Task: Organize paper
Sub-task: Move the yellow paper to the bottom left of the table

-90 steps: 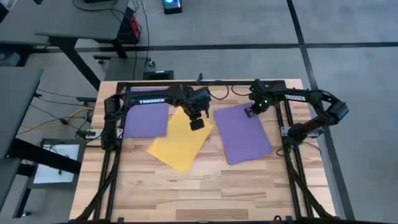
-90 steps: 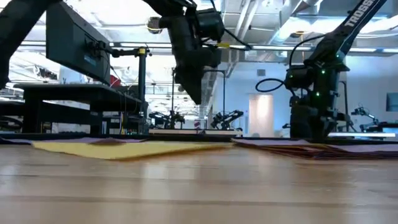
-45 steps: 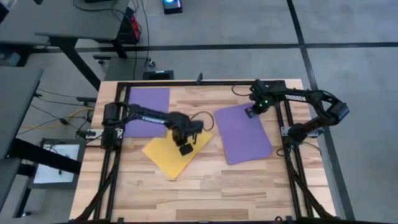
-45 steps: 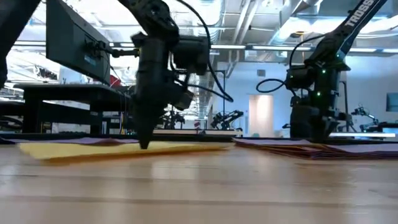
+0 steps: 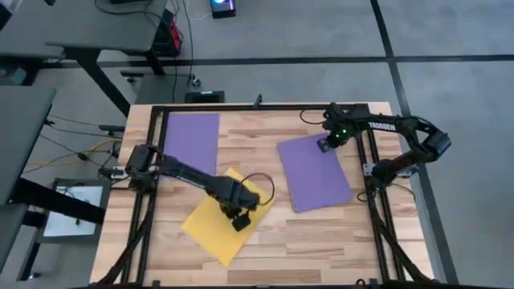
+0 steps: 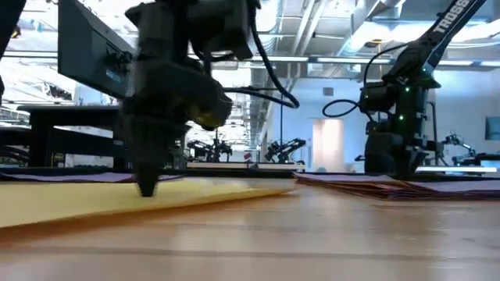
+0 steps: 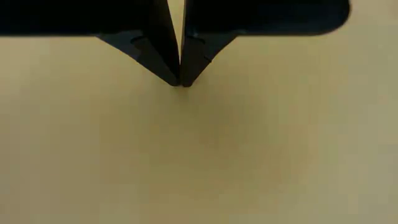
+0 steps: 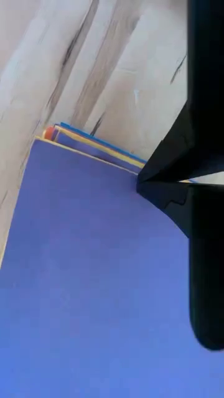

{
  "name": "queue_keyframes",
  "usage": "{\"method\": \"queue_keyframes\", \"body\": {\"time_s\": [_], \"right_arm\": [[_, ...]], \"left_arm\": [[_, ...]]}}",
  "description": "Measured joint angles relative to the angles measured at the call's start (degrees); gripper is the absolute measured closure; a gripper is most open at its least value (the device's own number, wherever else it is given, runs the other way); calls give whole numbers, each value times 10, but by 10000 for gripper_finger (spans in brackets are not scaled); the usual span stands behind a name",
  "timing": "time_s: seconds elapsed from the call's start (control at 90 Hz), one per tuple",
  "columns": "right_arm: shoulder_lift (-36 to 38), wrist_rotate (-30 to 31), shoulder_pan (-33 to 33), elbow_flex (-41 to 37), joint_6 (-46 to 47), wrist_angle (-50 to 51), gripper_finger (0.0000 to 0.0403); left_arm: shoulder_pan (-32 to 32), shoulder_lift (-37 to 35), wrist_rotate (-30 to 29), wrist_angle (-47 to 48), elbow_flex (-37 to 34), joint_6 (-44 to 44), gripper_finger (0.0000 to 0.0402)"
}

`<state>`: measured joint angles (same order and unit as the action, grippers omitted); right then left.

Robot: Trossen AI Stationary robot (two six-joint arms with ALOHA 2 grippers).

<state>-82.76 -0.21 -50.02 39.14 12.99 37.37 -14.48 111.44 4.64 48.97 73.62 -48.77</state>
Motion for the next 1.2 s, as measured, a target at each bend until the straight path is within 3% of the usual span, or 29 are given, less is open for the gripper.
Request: {"method": "queue_keyframes", "body": {"time_s": [0.189,0.444,0.744,0.933,1.2], "right_arm": [[32,0,4,71,-22,53,403],[117,0,73,157,33,117,403],[180,1,233,158,95,87,403],[179,13,288,158,92,85,403],[180,28,297,158,59,89,403]], "left_arm": [[-2,-80,-111,-3,2,27,402],[-39,-102,-136,-25,-11,10,402],[-88,-96,-128,-122,-137,-62,402],[-105,-101,-120,-164,-174,-200,402],[-184,-99,-107,-163,-166,-458,402]]}}
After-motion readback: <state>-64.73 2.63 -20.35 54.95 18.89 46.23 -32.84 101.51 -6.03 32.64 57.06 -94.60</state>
